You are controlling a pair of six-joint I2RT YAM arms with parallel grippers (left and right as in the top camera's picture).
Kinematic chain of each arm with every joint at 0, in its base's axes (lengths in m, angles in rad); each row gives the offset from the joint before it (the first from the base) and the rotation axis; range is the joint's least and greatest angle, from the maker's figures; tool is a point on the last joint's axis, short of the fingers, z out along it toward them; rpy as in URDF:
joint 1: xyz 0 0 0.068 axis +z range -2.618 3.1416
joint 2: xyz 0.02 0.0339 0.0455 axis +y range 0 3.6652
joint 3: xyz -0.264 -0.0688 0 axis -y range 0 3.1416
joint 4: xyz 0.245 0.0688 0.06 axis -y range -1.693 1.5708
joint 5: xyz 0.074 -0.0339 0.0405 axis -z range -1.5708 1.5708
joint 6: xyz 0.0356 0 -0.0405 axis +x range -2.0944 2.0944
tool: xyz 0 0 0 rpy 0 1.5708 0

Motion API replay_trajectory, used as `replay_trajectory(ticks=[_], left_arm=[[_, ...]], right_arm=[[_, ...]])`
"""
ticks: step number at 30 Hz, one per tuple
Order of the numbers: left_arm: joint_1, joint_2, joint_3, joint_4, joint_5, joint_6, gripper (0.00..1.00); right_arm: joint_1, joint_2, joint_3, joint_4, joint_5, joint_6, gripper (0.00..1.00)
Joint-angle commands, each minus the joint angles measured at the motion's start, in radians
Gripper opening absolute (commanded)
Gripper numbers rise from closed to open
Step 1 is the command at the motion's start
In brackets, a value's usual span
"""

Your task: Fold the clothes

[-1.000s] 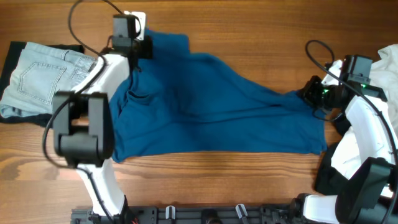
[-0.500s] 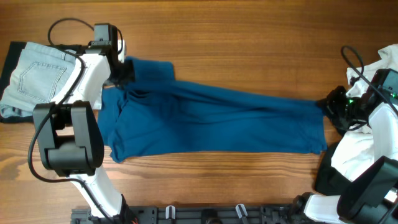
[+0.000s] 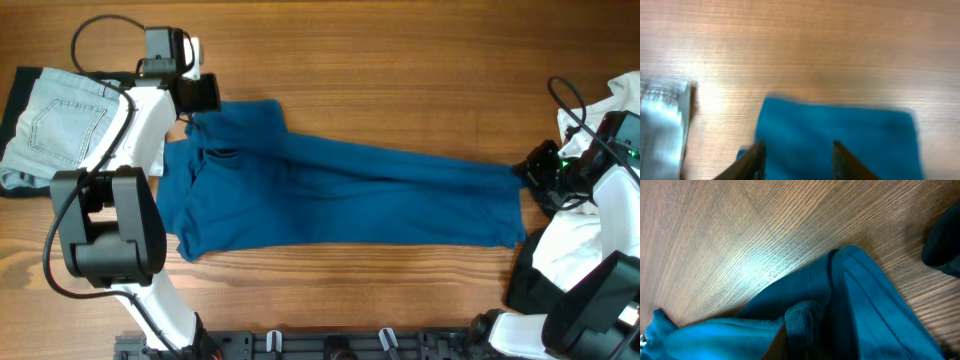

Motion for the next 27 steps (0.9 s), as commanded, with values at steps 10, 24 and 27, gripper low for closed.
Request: replay_trajectory(ticks=[10, 24, 27], left_arm=[[-0.056, 0.161, 0.0, 0.155, 0.055, -0.002, 0.61], [-0.091, 0.163, -0.006, 0.014, 0.053, -0.002, 0.45], [-0.092, 0.163, -0.013, 0.05, 0.051, -0.002, 0.25]], right_arm=[[-0.002, -0.019, -0.003, 0.04, -0.04, -0.022, 0.06], [-0.002, -0.019, -0.003, 0.04, -0.04, -0.021, 0.06], [-0.002, -0.019, -0.003, 0.042, -0.04, -0.021, 0.06]])
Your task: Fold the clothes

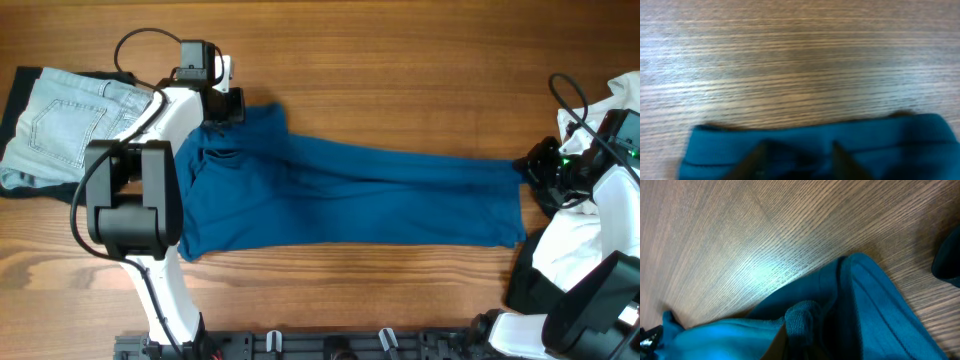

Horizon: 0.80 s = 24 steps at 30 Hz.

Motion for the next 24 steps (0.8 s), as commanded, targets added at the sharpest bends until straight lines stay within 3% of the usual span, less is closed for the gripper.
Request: replay_trajectory(ticks=[1, 2, 6, 17, 18, 21, 24], left_arm=[[-0.015, 0.0, -0.018, 0.032, 0.013, -0.004, 0.12], [-0.015, 0.0, -0.018, 0.042, 0.013, -0.004, 0.04], [-0.008, -0.026, 0.009, 0.053, 0.013, -0.004, 0.04], [0.017, -0.294, 0.084, -0.134, -0.063, -0.004, 0.04], [0.017, -0.304, 0.083, -0.154, -0.08, -0.004, 0.07], [0.02, -0.296, 0.074, -0.181, -0.127, -0.004, 0.36], [0.03, -0.243, 0.053, -0.148, -0.141, -0.004, 0.43]], right_arm=[[-0.002, -0.019, -0.003, 0.008, -0.015, -0.02, 0.06], [-0.002, -0.019, -0.003, 0.011, -0.015, -0.019, 0.06], [-0.002, -0.019, -0.003, 0.026, -0.029, -0.016, 0.06], [-0.002, -0.019, -0.003, 0.085, -0.058, 0.008, 0.06], [-0.002, -0.019, -0.003, 0.088, -0.062, 0.006, 0.06], [-0.002, -0.019, -0.003, 0.087, -0.074, 0.006, 0.06], [-0.002, -0.019, -0.003, 0.087, -0.076, 0.007, 0.06]])
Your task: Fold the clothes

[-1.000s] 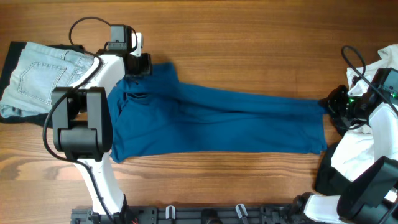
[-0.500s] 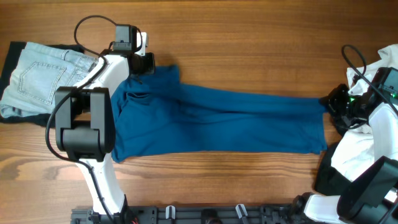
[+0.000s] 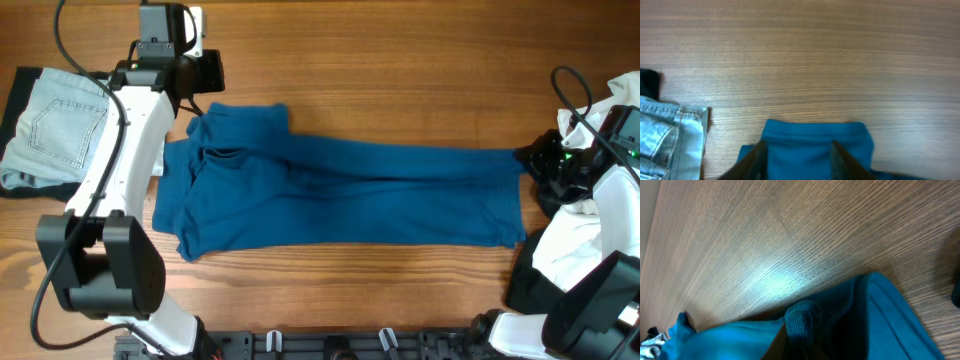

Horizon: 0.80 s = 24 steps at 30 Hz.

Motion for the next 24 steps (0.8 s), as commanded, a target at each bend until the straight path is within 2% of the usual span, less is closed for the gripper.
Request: replay_trajectory(ticks=[1, 9, 18, 23, 24], left_arm=[[0.019, 0.108, -0.027, 0.032, -0.051, 0.004, 0.44], [0.024, 0.269, -0.027, 0.126, -0.051, 0.004, 0.51], [0.024, 0.346, -0.027, 0.08, -0.026, 0.003, 0.51], [0.024, 0.366, -0.027, 0.057, -0.017, 0.003, 0.31], [0.024, 0.366, -0.027, 0.058, -0.017, 0.004, 0.23]], right_arm=[[-0.002, -0.019, -0.003, 0.005, -0.024, 0.005, 0.06], [-0.002, -0.019, -0.003, 0.005, -0.024, 0.004, 0.06], [-0.002, -0.019, -0.003, 0.005, -0.024, 0.005, 0.06], [-0.002, -0.019, -0.003, 0.005, -0.024, 0.005, 0.06], [-0.002, -0.019, -0.003, 0.005, -0.024, 0.005, 0.06]])
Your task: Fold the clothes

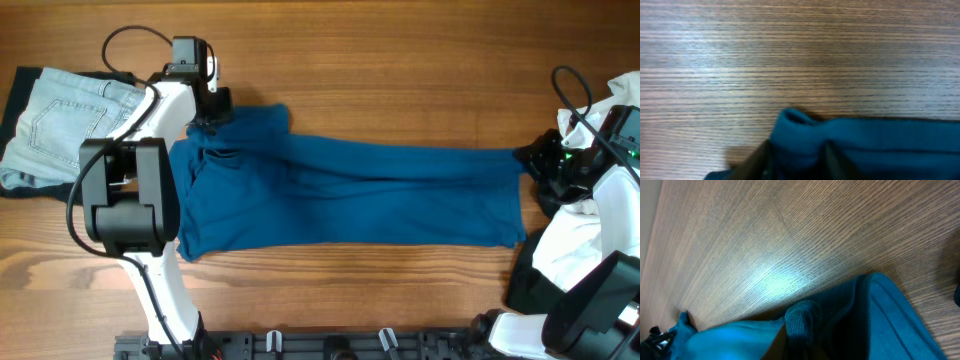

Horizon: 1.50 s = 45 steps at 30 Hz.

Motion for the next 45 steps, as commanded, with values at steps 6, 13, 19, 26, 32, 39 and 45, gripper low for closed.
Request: replay_trajectory(ticks=[6, 13, 19, 26, 32, 39, 45], left_arm=[[0.003, -0.02, 0.009, 0.048, 0.011, 0.0, 0.04], [0.023, -0.229, 0.029, 0.01, 0.01, -0.007, 0.04], [0.045, -0.382, 0.029, -0.149, 0.01, -0.006, 0.04], [0.048, -0.399, 0.025, -0.38, 0.01, -0.01, 0.04], [0.052, -0.398, 0.025, -0.547, 0.01, -0.01, 0.04], [0.06, -0.398, -0.035, -0.639, -0.005, -0.011, 0.04], [0.061, -0.398, -0.147, -0.662, -0.035, -0.029, 0.04]], right_arm=[[-0.002, -0.019, -0.003, 0.012, -0.02, 0.002, 0.06], [-0.002, -0.019, -0.003, 0.037, -0.016, -0.033, 0.08], [-0.002, -0.019, -0.003, 0.025, 0.048, -0.025, 0.08], [-0.002, -0.018, -0.003, -0.095, 0.291, 0.081, 0.07], [-0.002, -0.018, -0.003, -0.14, 0.3, 0.08, 0.08], [-0.002, -0.012, -0.01, -0.174, 0.391, 0.08, 0.14], [-0.002, -0.007, -0.01, -0.167, 0.392, 0.081, 0.08]])
